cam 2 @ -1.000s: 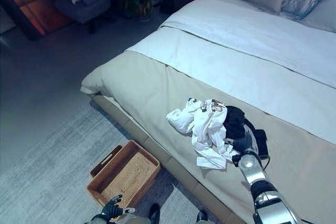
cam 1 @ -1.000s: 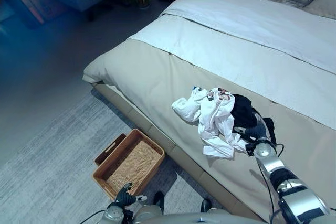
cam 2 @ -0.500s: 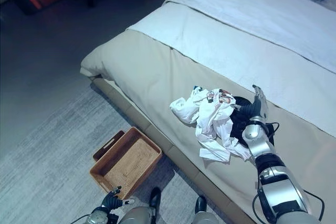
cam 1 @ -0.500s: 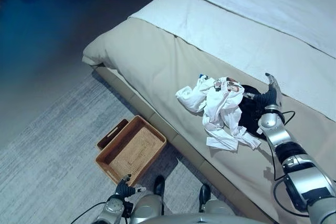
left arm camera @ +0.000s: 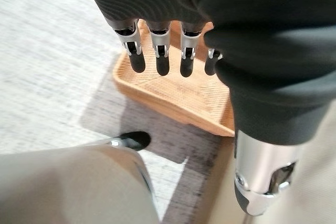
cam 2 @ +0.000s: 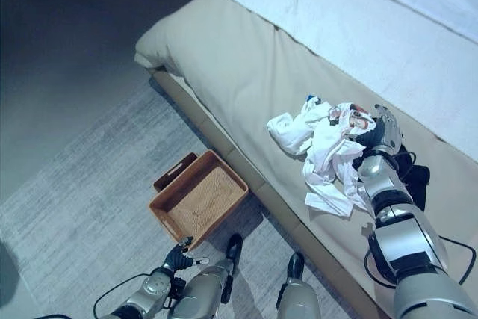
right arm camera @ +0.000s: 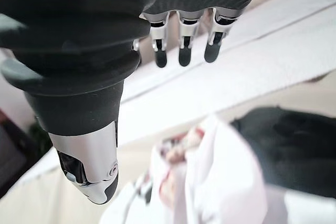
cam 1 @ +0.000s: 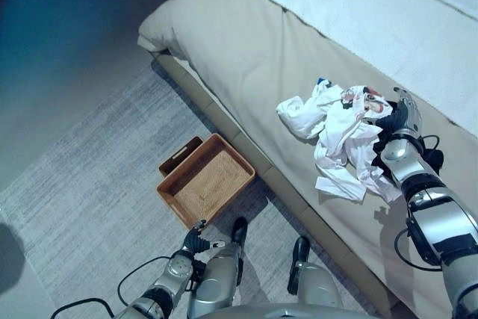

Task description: Pick up clothes into the bucket

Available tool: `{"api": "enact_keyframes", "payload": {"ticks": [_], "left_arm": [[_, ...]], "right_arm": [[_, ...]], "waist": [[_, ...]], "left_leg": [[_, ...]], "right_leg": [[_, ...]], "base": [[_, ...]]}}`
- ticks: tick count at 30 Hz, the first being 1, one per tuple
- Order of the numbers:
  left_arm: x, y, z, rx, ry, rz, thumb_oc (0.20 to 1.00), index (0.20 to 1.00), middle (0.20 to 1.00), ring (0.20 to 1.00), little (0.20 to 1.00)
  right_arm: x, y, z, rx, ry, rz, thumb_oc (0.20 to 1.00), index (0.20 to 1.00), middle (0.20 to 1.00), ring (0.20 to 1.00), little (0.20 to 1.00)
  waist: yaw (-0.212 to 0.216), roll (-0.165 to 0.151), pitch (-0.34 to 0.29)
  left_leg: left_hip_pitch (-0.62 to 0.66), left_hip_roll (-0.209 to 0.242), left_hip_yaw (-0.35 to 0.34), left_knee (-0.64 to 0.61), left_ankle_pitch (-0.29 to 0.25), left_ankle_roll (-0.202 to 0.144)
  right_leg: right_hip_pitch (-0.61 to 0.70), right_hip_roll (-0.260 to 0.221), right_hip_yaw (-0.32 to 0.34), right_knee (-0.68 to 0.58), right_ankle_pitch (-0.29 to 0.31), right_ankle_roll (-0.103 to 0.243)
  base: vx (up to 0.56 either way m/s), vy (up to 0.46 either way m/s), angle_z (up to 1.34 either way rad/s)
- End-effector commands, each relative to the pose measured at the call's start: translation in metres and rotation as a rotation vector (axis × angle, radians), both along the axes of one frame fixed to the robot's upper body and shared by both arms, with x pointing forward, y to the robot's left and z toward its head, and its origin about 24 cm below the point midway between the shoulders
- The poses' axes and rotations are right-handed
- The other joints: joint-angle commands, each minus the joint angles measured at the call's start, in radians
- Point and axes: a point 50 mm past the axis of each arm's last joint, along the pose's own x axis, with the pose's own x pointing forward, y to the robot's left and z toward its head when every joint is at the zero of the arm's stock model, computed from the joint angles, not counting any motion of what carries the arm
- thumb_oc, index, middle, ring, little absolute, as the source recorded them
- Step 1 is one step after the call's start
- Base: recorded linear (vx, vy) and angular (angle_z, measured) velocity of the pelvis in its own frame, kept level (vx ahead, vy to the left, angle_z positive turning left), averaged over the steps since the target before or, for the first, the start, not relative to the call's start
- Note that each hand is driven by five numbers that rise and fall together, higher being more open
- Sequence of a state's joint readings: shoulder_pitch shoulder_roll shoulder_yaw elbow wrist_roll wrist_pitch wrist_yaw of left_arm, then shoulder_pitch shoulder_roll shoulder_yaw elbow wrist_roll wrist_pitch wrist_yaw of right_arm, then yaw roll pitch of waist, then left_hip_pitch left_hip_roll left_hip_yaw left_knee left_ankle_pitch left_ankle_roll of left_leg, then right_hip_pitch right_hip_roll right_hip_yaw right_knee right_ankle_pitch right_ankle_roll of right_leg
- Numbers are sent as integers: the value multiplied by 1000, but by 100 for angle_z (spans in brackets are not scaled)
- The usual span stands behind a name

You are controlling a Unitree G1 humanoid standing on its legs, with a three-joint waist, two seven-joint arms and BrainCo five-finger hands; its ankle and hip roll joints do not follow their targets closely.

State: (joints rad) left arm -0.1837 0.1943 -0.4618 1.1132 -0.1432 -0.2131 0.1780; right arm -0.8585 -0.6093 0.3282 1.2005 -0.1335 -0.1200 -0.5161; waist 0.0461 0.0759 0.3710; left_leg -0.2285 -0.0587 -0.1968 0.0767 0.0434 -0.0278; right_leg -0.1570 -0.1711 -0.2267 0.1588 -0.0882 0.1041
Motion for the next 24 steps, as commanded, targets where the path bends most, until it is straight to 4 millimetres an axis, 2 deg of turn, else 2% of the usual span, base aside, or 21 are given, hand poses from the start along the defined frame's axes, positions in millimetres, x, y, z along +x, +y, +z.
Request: {"api": "enact_keyframes", "payload": {"ticks": [1,6,8,9,10,12,13,16,17,18,19,20,21,24], "left_arm": [[4,-18,3,-29,-41,-19,1000,1000,1000,1000,1000],[39,-39,31,-76,-201,-89,1000,1000,1000,1000,1000],[50,-43,41,-94,-253,-100,1000,1000,1000,1000,1000],[50,-43,41,-94,-253,-100,1000,1000,1000,1000,1000],[59,-49,52,-117,-302,-121,1000,1000,1000,1000,1000],[64,-51,57,-123,-321,-133,1000,1000,1000,1000,1000],[64,-51,56,-121,-316,-134,1000,1000,1000,1000,1000],[63,-51,54,-123,-302,-132,1000,1000,1000,1000,1000],[61,-51,52,-118,-291,-131,1000,1000,1000,1000,1000],[62,-51,52,-118,-292,-131,1000,1000,1000,1000,1000],[60,-49,50,-113,-280,-125,1000,1000,1000,1000,1000],[60,-49,51,-112,-283,-126,1000,1000,1000,1000,1000],[57,-47,47,-104,-262,-116,1000,1000,1000,1000,1000],[52,-41,38,-77,-219,-81,1000,1000,1000,1000,1000]], "right_arm": [[6,-4,29,-40,-98,-27,1000,1000,1000,1000,1000],[5,-16,48,-58,-153,-87,1000,1000,1000,1000,1000],[8,-18,63,-71,-174,-95,1000,1000,1000,1000,1000],[8,-18,63,-71,-174,-95,1000,1000,1000,1000,1000],[7,-26,72,-82,-159,-120,1000,1000,1000,1000,1000],[6,-34,79,-80,-132,-150,1000,1000,1000,1000,1000],[6,-37,83,-79,-112,-157,1000,1000,1000,1000,1000],[2,-47,85,-81,-67,-188,1000,1000,1000,1000,1000],[2,-49,87,-81,-66,-195,479,479,479,479,479],[2,-49,87,-81,-66,-195,360,360,360,360,360],[1,-49,86,-93,-62,-195,200,200,200,200,200],[1,-49,86,-91,-66,-196,200,200,200,200,200],[2,-47,85,-75,-74,-192,200,200,200,200,200],[4,-41,77,-59,-71,-175,200,200,200,200,200]], "waist": [[17,-7,-2],[19,23,62],[20,27,83],[21,27,82],[25,32,109],[33,34,131],[35,27,140],[38,30,149],[39,30,149],[40,30,149],[41,29,149],[44,36,149],[39,25,149],[34,18,149]], "left_leg": [[-13,-37,-38,0,-3,27],[-73,-51,-93,-11,29,15],[-112,-54,-96,5,32,13],[-113,-54,-96,5,32,13],[-153,-60,-98,38,29,11],[-195,-68,-96,81,24,9],[-203,-73,-92,103,-6,7],[-266,-86,-86,155,-18,5],[-278,-87,-84,165,-22,4],[-279,-87,-83,167,-23,4],[-296,-86,-78,174,-23,5],[-314,-85,-79,172,5,5],[-304,-88,-75,183,-28,5],[-312,-85,-69,197,-38,5]], "right_leg": [[-101,-42,43,149,-2,-2],[-158,-71,-13,218,-35,-11],[-195,-76,-15,242,-42,-16],[-196,-76,-15,242,-42,-16],[-233,-83,-14,271,-45,-20],[-267,-87,-11,296,-50,-24],[-272,-89,2,319,-85,-20],[-331,-95,15,361,-95,-26],[-342,-94,20,368,-98,-27],[-344,-94,21,369,-98,-28],[-360,-90,27,375,-97,-29],[-374,-90,16,367,-66,-35],[-367,-91,31,382,-102,-29],[-376,-91,35,385,-107,-33]], "base": [[-60,-39,9],[-79,-68,24],[-73,-39,32],[-85,-42,32],[-86,-48,25],[-42,-76,21],[31,-90,17],[7,-41,22],[-5,-12,15],[3,-5,3],[-77,46,-1],[0,0,0],[0,0,0],[33,-15,1]]}}
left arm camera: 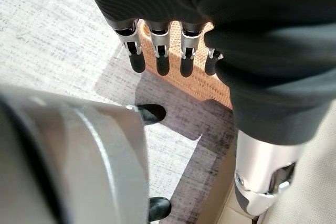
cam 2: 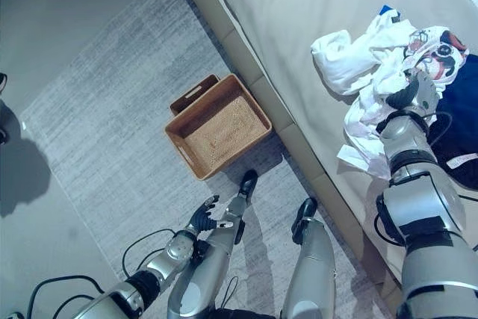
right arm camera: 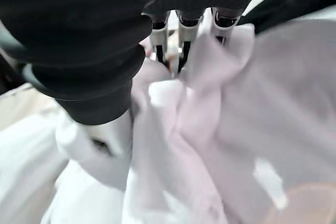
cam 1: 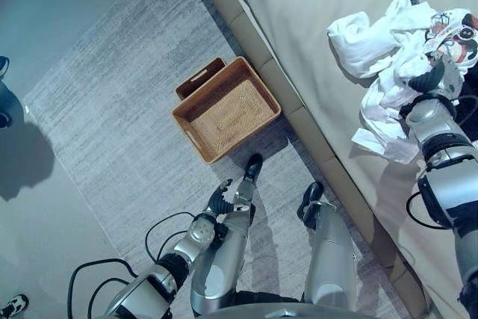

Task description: Pick up clothes into the bucket

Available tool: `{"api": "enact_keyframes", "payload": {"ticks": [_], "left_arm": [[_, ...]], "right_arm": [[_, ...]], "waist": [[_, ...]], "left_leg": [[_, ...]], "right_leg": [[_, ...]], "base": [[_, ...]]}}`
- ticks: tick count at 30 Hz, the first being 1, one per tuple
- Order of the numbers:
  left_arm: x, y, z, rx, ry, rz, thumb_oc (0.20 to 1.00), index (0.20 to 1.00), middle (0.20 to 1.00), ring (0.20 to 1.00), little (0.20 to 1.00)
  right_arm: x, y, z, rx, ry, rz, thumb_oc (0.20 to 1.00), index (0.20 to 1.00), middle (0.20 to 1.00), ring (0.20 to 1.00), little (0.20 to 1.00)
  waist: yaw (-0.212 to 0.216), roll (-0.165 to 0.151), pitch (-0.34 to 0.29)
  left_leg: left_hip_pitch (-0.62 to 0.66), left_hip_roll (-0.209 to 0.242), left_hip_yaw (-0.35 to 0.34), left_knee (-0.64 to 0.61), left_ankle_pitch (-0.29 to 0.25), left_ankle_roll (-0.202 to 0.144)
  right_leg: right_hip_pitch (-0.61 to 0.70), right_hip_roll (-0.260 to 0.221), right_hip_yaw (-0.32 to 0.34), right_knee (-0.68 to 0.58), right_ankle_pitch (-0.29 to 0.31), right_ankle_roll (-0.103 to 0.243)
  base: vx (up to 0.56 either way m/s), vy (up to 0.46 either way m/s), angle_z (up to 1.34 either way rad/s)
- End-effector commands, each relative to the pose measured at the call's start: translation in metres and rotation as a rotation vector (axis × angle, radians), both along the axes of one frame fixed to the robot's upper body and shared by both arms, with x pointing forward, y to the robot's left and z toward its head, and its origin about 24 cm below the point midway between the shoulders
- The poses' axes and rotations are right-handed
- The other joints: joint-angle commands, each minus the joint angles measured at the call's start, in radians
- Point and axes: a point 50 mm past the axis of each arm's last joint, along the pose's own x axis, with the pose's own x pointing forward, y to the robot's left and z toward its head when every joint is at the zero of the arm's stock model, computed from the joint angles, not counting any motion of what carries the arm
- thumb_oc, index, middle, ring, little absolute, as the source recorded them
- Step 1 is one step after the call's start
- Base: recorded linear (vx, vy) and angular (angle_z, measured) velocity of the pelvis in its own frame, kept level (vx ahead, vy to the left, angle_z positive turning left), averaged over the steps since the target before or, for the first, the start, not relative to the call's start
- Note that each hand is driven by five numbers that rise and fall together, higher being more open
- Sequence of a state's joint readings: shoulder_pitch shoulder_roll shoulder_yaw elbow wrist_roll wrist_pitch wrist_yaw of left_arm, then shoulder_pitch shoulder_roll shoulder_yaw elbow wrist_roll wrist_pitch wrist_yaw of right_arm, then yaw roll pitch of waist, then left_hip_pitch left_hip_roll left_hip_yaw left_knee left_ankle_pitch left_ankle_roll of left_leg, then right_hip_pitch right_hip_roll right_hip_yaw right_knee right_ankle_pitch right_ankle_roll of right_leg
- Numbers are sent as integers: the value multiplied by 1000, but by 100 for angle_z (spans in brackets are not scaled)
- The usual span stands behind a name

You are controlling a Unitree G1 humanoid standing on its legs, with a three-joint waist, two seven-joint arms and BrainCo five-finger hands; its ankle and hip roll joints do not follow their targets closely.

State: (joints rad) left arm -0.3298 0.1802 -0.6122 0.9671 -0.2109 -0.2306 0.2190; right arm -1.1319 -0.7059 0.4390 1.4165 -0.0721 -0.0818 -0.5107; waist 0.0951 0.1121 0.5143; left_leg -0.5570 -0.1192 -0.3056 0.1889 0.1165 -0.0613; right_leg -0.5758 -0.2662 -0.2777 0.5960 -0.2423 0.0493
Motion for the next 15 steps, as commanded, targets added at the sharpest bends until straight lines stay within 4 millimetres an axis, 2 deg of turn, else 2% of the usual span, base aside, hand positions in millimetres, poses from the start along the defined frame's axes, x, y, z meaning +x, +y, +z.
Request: {"api": "enact_keyframes", "payload": {"ticks": [1,2,3,5,8,11,15], "left_arm": [[-9,8,-9,-2,37,65,1000,1000,1000,1000,1000],[-9,11,-10,5,42,84,1000,1000,1000,1000,1000],[-7,11,-9,6,37,83,1000,1000,1000,1000,1000],[-5,15,-7,14,26,109,1000,1000,1000,1000,1000],[-3,21,-5,24,12,125,1000,1000,1000,1000,1000],[0,27,-3,35,-6,135,1000,1000,1000,1000,1000],[-5,40,-4,43,-8,169,1000,1000,1000,1000,1000]], "right_arm": [[-4,-8,2,2,2,-20,200,200,200,200,200],[-1,-1,-2,20,-19,2,200,200,200,200,200],[-1,-1,-1,22,-24,1,200,200,200,200,200],[5,15,-1,37,-75,52,200,200,200,200,200],[12,31,11,33,-156,120,200,200,200,200,200],[14,42,34,18,-272,175,200,200,200,200,200],[9,58,73,-57,-432,275,200,200,200,200,200]], "waist": [[-15,-19,6],[-22,-27,6],[-20,-22,6],[-34,-39,6],[-51,-64,6],[-67,-91,5],[-91,-125,-47]], "left_leg": [[16,-25,40,85,-111,38],[20,-21,46,91,-116,39],[1,-21,44,87,-86,40],[24,-12,55,88,-92,39],[64,1,74,80,-101,36],[124,18,101,72,-113,34],[208,48,156,51,-137,31]], "right_leg": [[43,4,86,-52,47,22],[47,10,92,-57,49,20],[33,9,81,-67,81,14],[56,18,87,-86,86,15],[91,30,98,-119,100,17],[147,44,116,-165,120,25],[214,78,162,-236,154,39]], "base": [[4,8,-3],[-78,54,-2],[-70,63,-3],[-32,37,-8],[-1,24,-15],[2,38,-34],[57,68,-48]]}}
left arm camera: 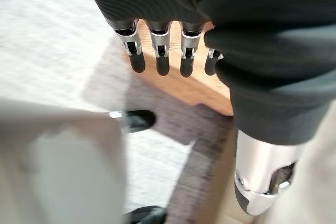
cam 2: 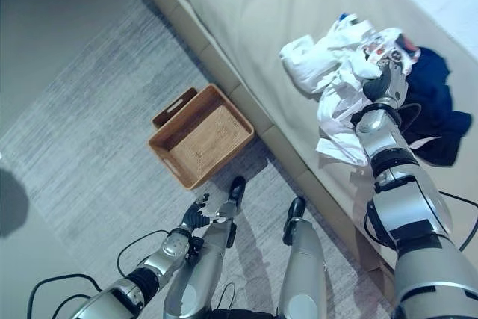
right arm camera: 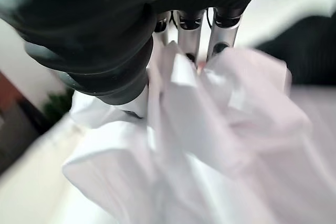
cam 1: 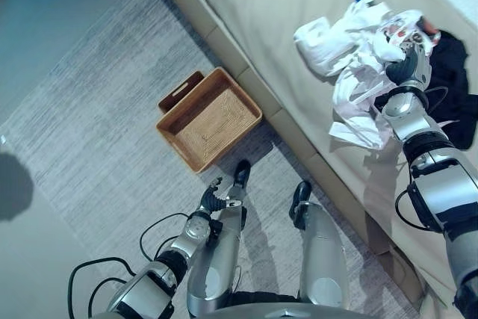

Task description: Pick up clothes into the bucket

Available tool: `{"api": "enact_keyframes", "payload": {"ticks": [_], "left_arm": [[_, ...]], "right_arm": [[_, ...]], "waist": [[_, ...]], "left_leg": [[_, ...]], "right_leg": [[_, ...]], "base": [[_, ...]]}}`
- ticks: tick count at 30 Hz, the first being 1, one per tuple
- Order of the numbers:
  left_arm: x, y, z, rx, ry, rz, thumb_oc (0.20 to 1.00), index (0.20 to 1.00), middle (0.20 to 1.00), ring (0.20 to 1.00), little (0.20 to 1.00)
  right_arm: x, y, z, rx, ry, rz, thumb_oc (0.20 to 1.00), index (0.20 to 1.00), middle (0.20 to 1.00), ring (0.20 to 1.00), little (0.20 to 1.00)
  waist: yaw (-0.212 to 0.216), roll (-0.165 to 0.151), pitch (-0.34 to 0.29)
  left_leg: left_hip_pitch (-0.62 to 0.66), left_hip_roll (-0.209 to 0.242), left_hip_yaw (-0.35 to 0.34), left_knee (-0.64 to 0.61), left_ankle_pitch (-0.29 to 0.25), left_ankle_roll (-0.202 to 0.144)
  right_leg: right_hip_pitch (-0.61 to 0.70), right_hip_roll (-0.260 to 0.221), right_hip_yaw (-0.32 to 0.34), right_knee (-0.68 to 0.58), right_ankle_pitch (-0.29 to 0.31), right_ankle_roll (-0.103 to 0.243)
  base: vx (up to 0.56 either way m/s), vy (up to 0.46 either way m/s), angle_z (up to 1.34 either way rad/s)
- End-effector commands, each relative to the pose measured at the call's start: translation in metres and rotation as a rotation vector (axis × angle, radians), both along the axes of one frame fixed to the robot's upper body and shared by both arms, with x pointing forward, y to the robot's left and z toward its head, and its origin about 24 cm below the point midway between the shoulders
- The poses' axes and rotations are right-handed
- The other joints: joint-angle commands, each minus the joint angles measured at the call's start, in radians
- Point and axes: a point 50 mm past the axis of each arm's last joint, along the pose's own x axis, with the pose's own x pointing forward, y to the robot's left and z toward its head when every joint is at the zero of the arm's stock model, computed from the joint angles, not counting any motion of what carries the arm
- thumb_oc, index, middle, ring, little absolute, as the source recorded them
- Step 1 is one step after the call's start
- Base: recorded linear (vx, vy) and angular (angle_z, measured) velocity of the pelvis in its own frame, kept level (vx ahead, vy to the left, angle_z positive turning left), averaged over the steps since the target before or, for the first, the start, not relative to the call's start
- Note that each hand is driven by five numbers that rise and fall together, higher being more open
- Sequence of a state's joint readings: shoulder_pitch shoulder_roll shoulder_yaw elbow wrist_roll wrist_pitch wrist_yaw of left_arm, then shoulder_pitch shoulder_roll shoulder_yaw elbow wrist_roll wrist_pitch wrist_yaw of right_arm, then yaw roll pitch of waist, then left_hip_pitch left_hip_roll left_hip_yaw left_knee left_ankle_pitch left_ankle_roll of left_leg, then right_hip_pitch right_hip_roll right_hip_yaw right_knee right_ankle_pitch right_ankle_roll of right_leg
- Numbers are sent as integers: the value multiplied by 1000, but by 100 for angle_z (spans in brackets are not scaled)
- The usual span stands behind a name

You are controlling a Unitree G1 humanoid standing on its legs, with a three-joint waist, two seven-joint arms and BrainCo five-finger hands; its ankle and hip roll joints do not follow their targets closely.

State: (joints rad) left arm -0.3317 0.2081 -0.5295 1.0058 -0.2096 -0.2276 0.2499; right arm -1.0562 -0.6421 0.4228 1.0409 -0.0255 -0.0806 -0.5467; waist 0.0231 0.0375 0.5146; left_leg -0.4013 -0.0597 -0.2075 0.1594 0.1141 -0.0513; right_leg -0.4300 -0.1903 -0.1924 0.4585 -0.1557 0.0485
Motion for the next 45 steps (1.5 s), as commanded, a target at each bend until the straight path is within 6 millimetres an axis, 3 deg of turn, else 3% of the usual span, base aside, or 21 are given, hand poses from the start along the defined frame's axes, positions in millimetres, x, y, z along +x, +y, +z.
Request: {"api": "enact_keyframes", "payload": {"ticks": [1,7,15,17,22,30,33,36,40,45], "left_arm": [[-10,16,-3,7,-11,50,1000,1000,1000,1000,1000],[-12,32,4,-18,-56,69,1000,1000,1000,1000,1000],[-12,27,13,-80,-92,41,1000,1000,1000,1000,1000],[-16,23,8,-93,-67,22,1000,1000,1000,1000,1000],[-34,19,-8,-98,24,16,1000,1000,1000,1000,1000],[-78,30,-41,-53,221,31,1000,1000,1000,1000,1000],[-85,33,-45,-48,246,43,1000,1000,1000,1000,1000],[-86,39,-43,-39,235,38,1000,1000,1000,1000,1000],[-61,39,-19,-40,93,-10,1000,1000,1000,1000,1000],[-6,38,63,-122,-293,-80,1000,1000,1000,1000,1000]], "right_arm": [[-15,-13,58,-83,-247,-12,200,200,200,200,200],[-33,-22,89,-211,-321,3,200,200,200,200,200],[-50,-32,128,-270,-405,-24,200,200,200,200,200],[-52,-42,129,-248,-391,-51,200,200,200,200,200],[-55,-46,131,-192,-418,-44,200,200,200,200,200],[-59,-69,125,-173,-369,-117,200,200,200,200,200],[-61,-73,130,-190,-364,-136,200,200,200,200,200],[-70,-84,148,-213,-379,-184,200,200,200,200,200],[-78,-82,170,-267,-436,-191,200,200,200,200,200],[-81,-65,185,-404,-436,-147,200,200,200,200,200]], "waist": [[-22,-57,-64],[-39,-77,-169],[-64,-89,-284],[-67,-92,-312],[-76,-98,-360],[-63,-117,-407],[-59,-122,-414],[-47,-138,-424],[-42,-148,-439],[-44,-149,-462]], "left_leg": [[75,-4,73,73,-140,21],[208,13,146,10,-158,28],[339,30,197,-43,-180,36],[358,32,196,-52,-182,36],[397,37,195,-68,-189,36],[429,42,192,-84,-193,34],[431,42,187,-88,-191,33],[435,45,178,-92,-187,29],[444,46,171,-95,-188,26],[455,48,169,-90,-193,23]], "right_leg": [[91,12,88,-123,74,44],[213,54,138,-253,115,65],[327,76,177,-318,126,75],[353,76,172,-326,121,76],[397,76,161,-337,114,75],[441,76,144,-369,118,78],[447,75,138,-375,121,78],[459,75,126,-383,124,80],[477,75,117,-391,124,81],[494,76,113,-398,121,80]], "base": [[52,33,-61],[129,27,-57],[105,5,-26],[85,-11,-12],[64,-7,3],[22,-3,0],[4,0,4],[-2,-5,7],[7,-4,10],[9,0,4]]}}
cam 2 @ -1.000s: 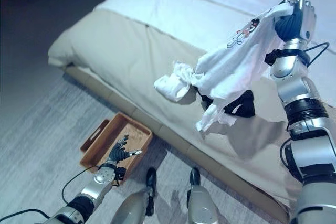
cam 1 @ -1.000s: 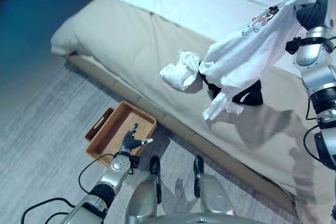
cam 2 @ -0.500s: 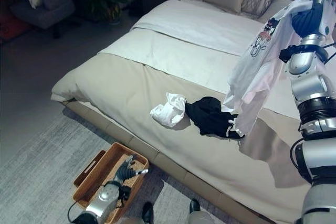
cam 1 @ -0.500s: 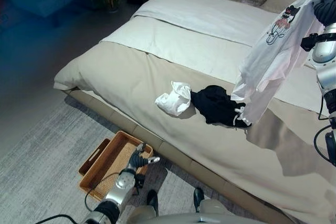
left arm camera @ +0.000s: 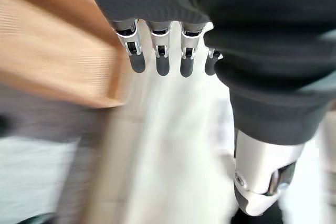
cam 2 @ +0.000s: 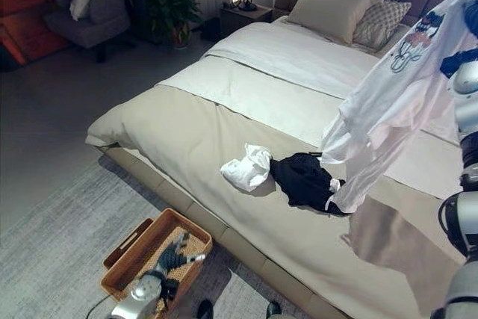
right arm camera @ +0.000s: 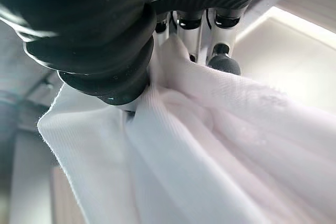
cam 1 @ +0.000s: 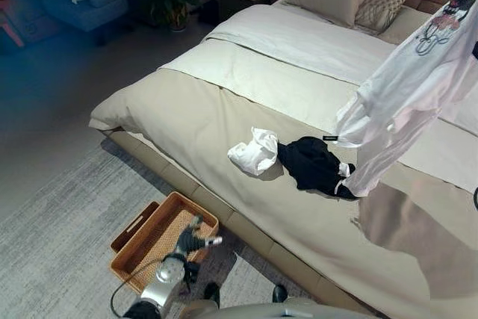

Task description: Pick up clothes into the bucket

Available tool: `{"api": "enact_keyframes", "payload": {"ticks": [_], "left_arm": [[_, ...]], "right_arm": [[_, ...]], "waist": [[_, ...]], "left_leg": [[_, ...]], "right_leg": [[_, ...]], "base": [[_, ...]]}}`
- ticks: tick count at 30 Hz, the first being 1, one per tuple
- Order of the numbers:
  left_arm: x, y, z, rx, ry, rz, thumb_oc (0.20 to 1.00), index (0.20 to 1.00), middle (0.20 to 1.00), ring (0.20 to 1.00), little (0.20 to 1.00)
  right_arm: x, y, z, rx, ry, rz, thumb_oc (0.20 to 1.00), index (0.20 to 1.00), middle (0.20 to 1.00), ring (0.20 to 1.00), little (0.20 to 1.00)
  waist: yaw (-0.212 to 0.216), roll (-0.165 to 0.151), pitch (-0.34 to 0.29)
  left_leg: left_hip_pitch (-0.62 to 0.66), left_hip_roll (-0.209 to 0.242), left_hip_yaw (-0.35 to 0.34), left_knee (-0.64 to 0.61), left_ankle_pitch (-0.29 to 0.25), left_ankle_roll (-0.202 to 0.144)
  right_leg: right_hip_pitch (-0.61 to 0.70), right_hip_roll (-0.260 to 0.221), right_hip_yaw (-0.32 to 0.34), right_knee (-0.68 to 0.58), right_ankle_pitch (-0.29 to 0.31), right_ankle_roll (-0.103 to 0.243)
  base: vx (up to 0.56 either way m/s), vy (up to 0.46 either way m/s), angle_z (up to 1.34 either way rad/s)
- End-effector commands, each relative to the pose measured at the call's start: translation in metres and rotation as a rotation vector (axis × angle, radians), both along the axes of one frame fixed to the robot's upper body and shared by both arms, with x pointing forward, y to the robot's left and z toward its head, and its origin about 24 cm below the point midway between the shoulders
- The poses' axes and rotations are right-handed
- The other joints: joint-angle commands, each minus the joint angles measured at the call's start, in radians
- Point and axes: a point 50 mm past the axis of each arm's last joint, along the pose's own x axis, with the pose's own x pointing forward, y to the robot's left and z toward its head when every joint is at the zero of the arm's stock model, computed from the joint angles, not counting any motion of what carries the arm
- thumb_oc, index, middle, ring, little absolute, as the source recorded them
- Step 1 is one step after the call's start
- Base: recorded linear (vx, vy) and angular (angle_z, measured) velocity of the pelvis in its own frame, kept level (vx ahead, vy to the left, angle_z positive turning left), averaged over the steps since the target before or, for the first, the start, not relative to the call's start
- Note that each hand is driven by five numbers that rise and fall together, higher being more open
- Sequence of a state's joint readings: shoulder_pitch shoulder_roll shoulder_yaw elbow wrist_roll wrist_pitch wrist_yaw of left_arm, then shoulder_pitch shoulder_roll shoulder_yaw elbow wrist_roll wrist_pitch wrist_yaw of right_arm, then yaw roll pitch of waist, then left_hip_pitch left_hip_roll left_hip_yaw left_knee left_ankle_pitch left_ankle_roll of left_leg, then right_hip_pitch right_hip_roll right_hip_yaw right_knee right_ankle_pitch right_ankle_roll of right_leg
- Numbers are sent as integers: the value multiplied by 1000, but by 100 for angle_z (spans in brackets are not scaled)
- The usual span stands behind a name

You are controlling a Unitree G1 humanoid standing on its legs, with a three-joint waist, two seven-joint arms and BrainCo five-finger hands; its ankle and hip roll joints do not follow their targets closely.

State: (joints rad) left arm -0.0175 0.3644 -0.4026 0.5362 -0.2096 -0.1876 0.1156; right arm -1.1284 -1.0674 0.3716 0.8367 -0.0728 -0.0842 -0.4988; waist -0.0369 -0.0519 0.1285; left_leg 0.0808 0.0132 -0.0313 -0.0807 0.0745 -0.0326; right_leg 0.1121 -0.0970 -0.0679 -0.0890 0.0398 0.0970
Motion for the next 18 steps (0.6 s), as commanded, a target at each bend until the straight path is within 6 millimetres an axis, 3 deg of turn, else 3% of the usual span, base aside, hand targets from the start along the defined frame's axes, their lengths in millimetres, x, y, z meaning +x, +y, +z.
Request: {"api": "enact_keyframes", "payload": {"ticks": [1,2,5,6,8,12,13,14,18], "left_arm": [[48,6,70,-15,-331,-55,1000,1000,1000,1000,1000],[55,6,82,-22,-376,-62,1000,1000,1000,1000,1000],[88,-13,149,-78,-611,-149,1000,1000,1000,1000,1000],[88,-13,150,-78,-611,-150,1000,1000,1000,1000,1000],[107,-39,193,-125,-737,-238,1000,1000,1000,1000,1000],[130,-86,228,-182,-792,-356,1000,1000,1000,1000,1000],[130,-86,229,-183,-793,-357,1000,1000,1000,1000,1000],[136,-106,245,-197,-818,-411,1000,1000,1000,1000,1000],[139,-144,258,-220,-815,-494,1000,1000,1000,1000,1000]], "right_arm": [[-15,25,57,-175,-136,65,200,200,200,200,200],[-14,27,56,-173,-129,80,200,200,200,200,200],[3,53,43,-160,-50,215,200,200,200,200,200],[3,53,43,-158,-51,214,200,200,200,200,200],[15,86,25,-221,46,356,200,200,200,200,200],[21,110,17,-231,99,474,200,200,200,200,200],[20,109,18,-232,98,472,200,200,200,200,200],[19,126,18,-262,110,545,200,200,200,200,200],[14,151,14,-292,124,680,200,200,200,200,200]], "waist": [[11,-57,-80],[9,-56,-84],[-14,-47,-101],[-12,-47,-99],[-38,-35,-114],[-67,-20,-116],[-66,-20,-113],[-80,-11,-115],[-105,6,-110]], "left_leg": [[-23,-24,-3,149,-154,4],[-21,-23,-2,148,-154,3],[-6,-19,11,142,-155,1],[-5,-18,12,142,-156,1],[3,-19,28,150,-162,3],[16,-20,45,161,-170,5],[16,-20,45,161,-170,5],[19,-20,54,161,-170,4],[21,-21,66,159,-167,5]], "right_leg": [[-45,-16,-10,147,-74,31],[-43,-15,-10,146,-74,31],[-37,-14,1,140,-73,31],[-36,-14,1,141,-73,31],[-36,-15,18,145,-72,31],[-32,-14,41,151,-73,31],[-32,-14,41,151,-73,31],[-33,-13,48,151,-72,32],[-41,-14,62,151,-64,35]], "base": [[0,0,0],[0,0,0],[4,-2,-1],[11,-8,-6],[23,-4,-8],[8,-4,-20],[-8,-3,-13],[-15,-1,-19],[-23,8,-18]]}}
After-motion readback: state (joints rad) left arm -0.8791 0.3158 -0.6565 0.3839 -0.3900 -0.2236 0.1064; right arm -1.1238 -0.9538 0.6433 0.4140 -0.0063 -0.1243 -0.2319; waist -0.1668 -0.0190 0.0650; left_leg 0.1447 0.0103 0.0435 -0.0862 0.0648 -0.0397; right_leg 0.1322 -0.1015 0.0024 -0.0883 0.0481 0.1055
